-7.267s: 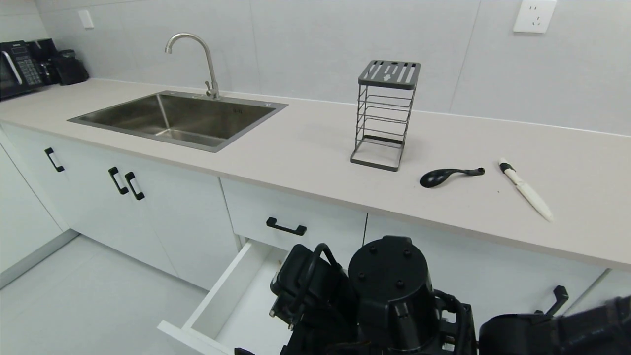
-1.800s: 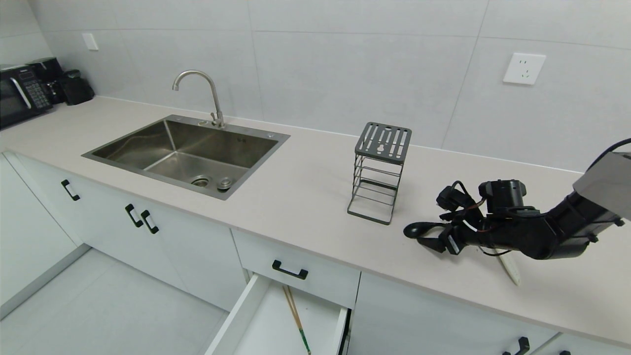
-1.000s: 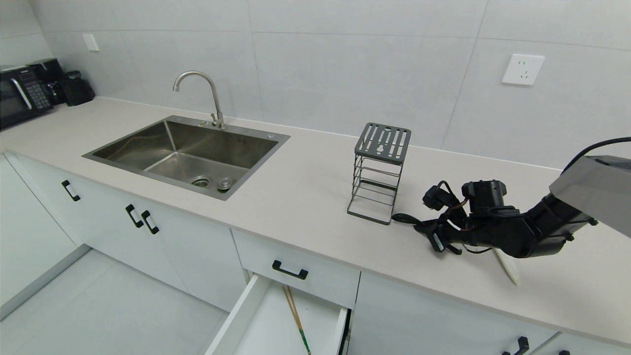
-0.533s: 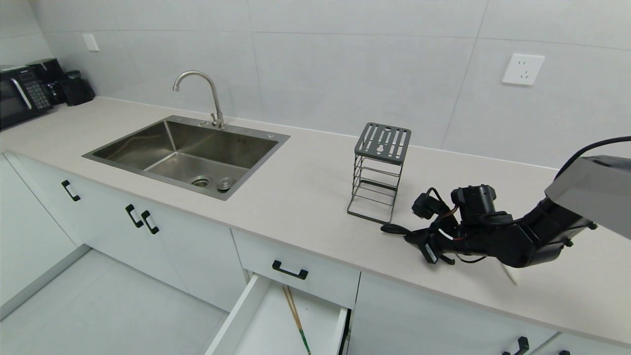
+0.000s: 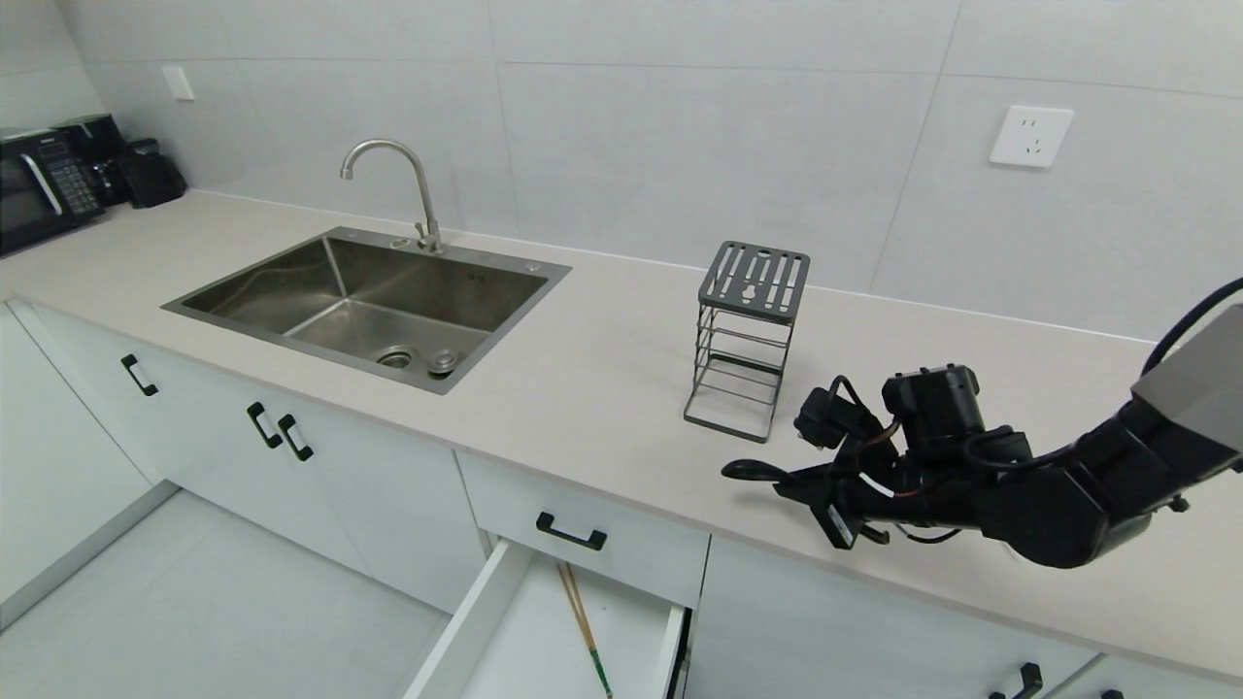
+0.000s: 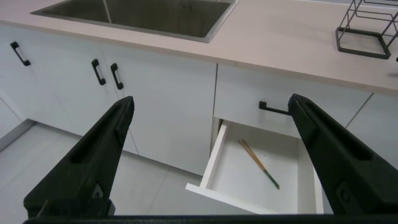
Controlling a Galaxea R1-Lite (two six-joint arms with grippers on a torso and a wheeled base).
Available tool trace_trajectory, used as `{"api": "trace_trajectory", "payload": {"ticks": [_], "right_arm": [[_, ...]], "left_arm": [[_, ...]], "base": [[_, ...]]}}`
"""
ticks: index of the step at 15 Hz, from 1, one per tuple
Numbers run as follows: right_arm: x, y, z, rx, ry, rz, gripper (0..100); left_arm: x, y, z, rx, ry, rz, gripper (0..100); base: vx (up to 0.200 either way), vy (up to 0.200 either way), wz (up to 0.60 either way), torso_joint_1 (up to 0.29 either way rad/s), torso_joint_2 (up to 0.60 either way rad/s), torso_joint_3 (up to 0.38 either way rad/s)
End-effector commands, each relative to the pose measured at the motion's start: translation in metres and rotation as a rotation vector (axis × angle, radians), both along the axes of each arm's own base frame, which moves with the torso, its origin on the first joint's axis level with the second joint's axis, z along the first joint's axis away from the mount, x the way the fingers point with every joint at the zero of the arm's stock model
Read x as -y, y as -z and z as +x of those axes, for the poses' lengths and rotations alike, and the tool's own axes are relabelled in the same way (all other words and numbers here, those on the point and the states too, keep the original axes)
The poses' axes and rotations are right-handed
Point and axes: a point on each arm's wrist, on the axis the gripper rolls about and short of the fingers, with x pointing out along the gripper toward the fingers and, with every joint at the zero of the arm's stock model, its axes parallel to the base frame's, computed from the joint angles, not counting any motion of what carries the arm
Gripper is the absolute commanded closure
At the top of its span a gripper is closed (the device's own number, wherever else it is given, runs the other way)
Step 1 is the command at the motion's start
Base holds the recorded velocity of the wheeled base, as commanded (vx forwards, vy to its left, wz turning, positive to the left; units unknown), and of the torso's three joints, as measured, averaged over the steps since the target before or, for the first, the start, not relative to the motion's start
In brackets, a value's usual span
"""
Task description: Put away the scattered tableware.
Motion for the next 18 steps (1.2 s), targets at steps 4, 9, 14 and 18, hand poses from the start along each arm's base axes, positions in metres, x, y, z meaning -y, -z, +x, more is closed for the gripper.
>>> {"api": "trace_trajectory", "payload": {"ticks": [4,9,14,18], "right_arm": [[-0.039,-0.038,-0.052,0.010,-0.037,0.106,100],[-0.061,-0.046,-0.090,-0.049,-0.056,0.204,100],[-0.095,-0.058,-0.115,-0.053,-0.112,0.275,100],[-0.122,-0.070,-0.131,-0.036,-0.149,0.318,100]], "left_arm": [[0.000,0.000,0.000,-0.001,-0.002,0.000,0],[0.000,0.000,0.000,-0.001,0.000,0.000,0],[0.000,0.000,0.000,-0.001,-0.002,0.000,0],[0.000,0.000,0.000,-0.001,0.000,0.000,0]], "base": [[0.000,0.000,0.00,0.000,0.00,0.000],[0.000,0.000,0.00,0.000,0.00,0.000],[0.000,0.000,0.00,0.000,0.00,0.000],[0.000,0.000,0.00,0.000,0.00,0.000]]}}
